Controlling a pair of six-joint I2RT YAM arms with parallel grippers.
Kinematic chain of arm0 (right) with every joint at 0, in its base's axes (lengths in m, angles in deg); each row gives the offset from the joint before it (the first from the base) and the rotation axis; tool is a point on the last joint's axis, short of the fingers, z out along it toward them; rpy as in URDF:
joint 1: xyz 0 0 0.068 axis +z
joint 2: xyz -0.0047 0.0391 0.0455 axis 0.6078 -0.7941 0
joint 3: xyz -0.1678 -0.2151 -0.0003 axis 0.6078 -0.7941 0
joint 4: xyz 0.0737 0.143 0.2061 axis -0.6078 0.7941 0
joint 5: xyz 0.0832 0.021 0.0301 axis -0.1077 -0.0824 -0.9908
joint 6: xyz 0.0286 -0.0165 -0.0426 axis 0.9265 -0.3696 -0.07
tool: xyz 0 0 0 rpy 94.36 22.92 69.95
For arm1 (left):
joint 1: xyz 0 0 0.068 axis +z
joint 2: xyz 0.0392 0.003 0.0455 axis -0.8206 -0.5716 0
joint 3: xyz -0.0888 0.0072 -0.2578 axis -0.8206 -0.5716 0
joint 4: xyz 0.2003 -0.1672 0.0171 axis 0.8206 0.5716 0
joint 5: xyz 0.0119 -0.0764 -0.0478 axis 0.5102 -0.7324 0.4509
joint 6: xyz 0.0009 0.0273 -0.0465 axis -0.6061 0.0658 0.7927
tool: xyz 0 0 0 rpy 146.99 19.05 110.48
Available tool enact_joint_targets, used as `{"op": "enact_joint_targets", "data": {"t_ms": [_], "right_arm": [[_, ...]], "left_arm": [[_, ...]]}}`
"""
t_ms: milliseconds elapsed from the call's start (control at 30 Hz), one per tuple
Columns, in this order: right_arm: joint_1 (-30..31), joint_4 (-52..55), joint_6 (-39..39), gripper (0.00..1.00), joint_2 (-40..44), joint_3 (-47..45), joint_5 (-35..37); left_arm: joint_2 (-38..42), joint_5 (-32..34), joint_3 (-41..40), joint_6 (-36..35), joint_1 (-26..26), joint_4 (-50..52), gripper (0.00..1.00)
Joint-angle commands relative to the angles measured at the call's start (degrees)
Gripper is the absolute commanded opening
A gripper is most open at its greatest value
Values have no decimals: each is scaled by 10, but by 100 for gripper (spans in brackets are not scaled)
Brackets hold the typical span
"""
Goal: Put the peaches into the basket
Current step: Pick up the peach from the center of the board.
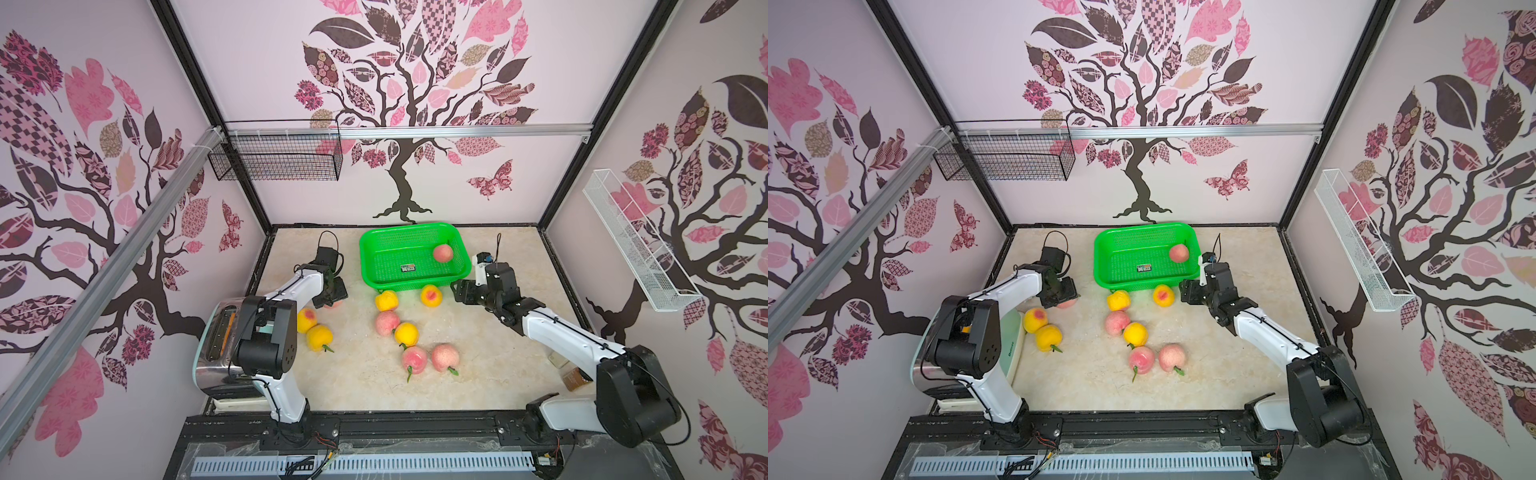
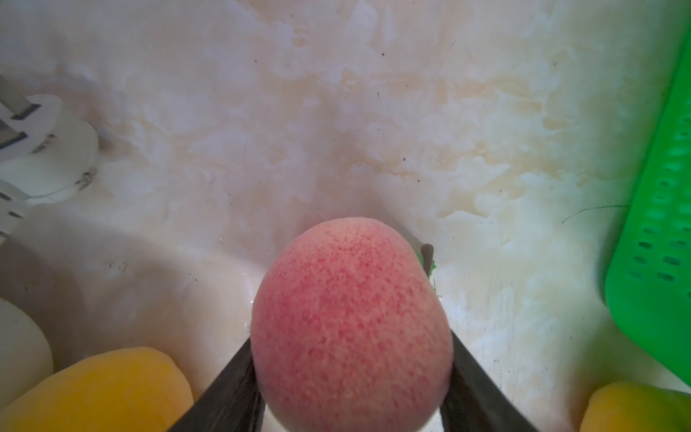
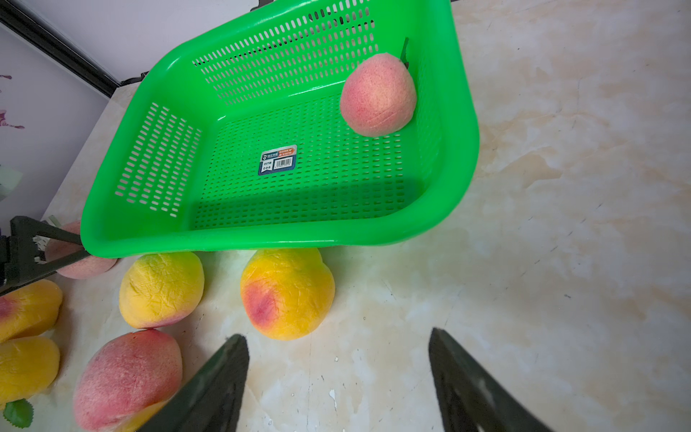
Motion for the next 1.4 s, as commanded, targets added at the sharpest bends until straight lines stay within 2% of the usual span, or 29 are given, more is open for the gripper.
{"op": "enact_joint_targets", "data": {"t_ms": [0,600,967,1367], "right_arm": [[3,-4,2,78,-2,0,5],[3,-3,2,78,-6,2,5],[3,1,-2,78,-2,1,13],[4,-28,5,78,12,-18,16]], "left_arm": [[18,-4,3,-8,2,-2,58],[52,-13,24,-18,2,22,57],[122,-45,74,-10,-4,47,59],[113,-76,166,-4,-30,61,59]]}}
